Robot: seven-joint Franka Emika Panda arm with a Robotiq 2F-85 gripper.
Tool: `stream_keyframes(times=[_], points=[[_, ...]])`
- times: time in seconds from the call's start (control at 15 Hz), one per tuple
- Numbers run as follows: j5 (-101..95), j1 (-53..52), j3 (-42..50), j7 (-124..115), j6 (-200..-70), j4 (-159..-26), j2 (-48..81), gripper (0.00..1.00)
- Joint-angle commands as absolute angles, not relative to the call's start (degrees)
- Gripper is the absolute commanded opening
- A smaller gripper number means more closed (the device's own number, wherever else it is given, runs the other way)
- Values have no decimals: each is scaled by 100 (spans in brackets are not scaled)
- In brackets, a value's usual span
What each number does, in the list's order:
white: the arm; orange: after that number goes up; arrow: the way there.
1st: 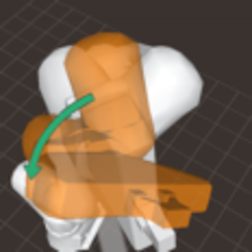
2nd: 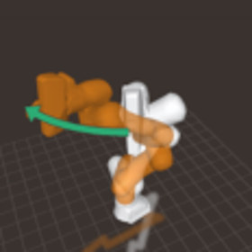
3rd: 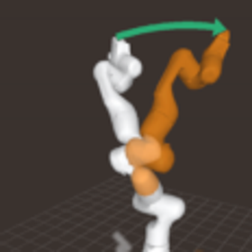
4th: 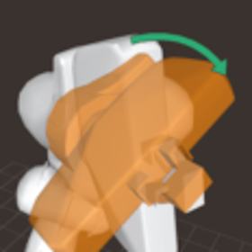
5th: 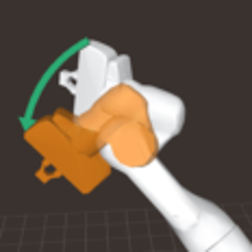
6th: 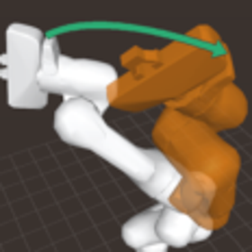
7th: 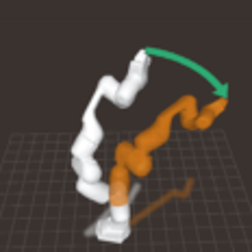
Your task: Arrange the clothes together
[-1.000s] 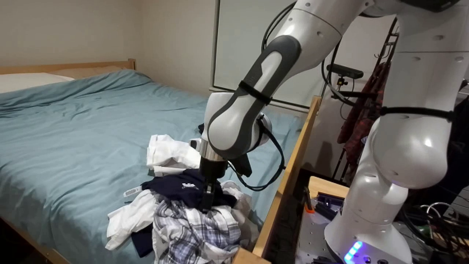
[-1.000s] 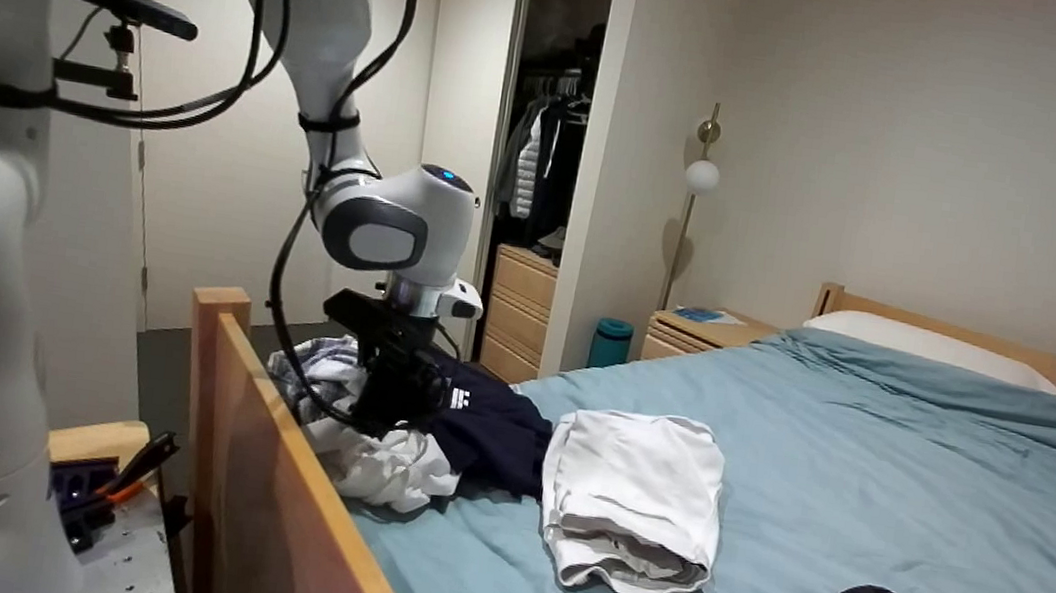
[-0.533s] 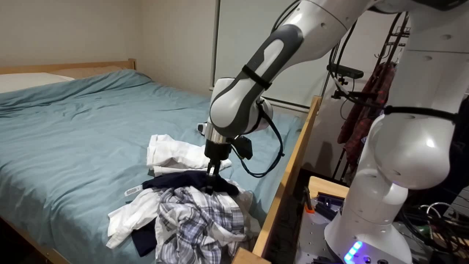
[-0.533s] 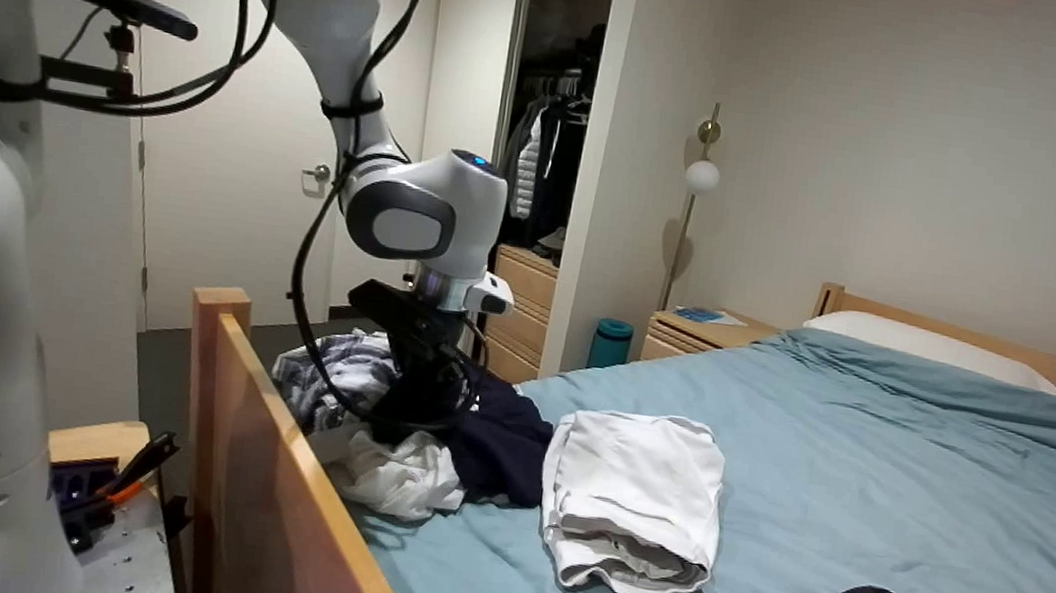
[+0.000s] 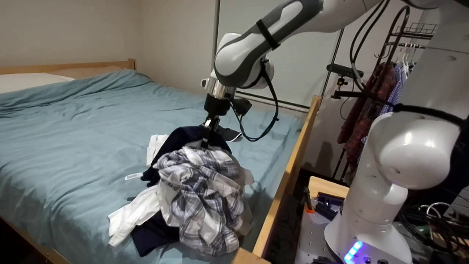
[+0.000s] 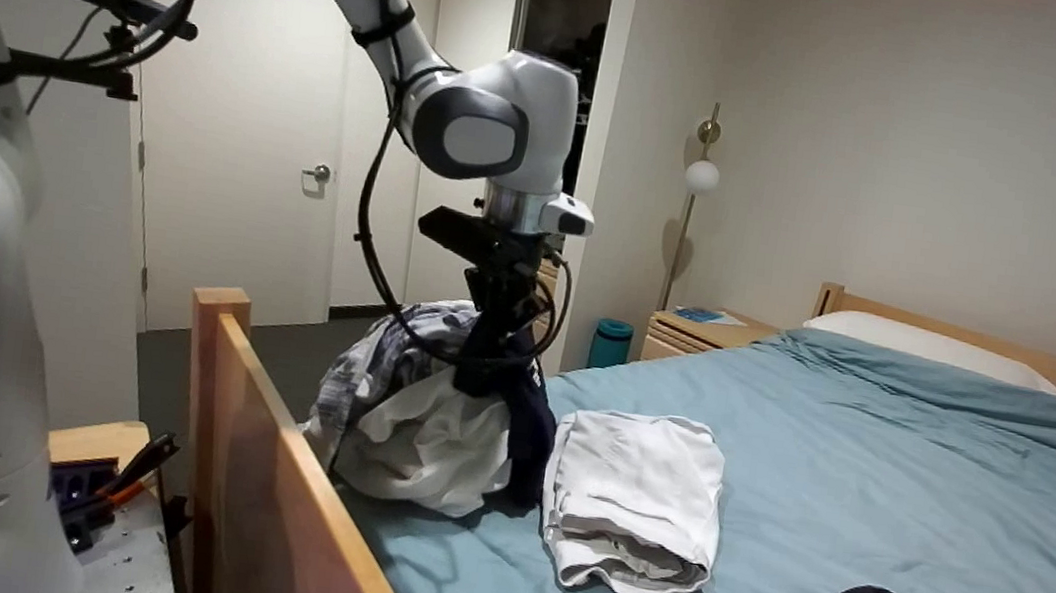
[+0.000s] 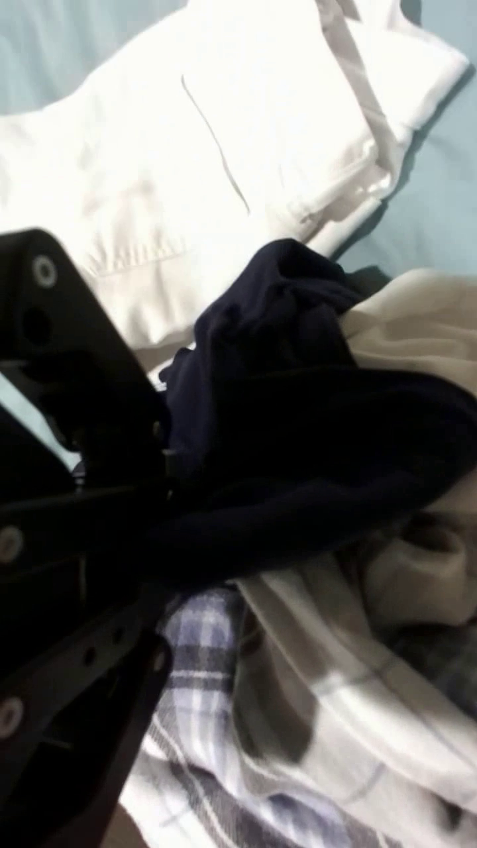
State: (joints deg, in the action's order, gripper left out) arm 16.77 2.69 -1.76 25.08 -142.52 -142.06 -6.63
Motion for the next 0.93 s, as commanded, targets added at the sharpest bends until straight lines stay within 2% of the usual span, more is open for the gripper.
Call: stream_keyframes(times=[0.0,0.53,0.87], points=[[1229,198,50,2029,-13748,-13678,-789,7],[1479,-57,61,2287,-13101,-13606,-497,7],[1550,-131,8,2274,-13385,-13792,63,7]])
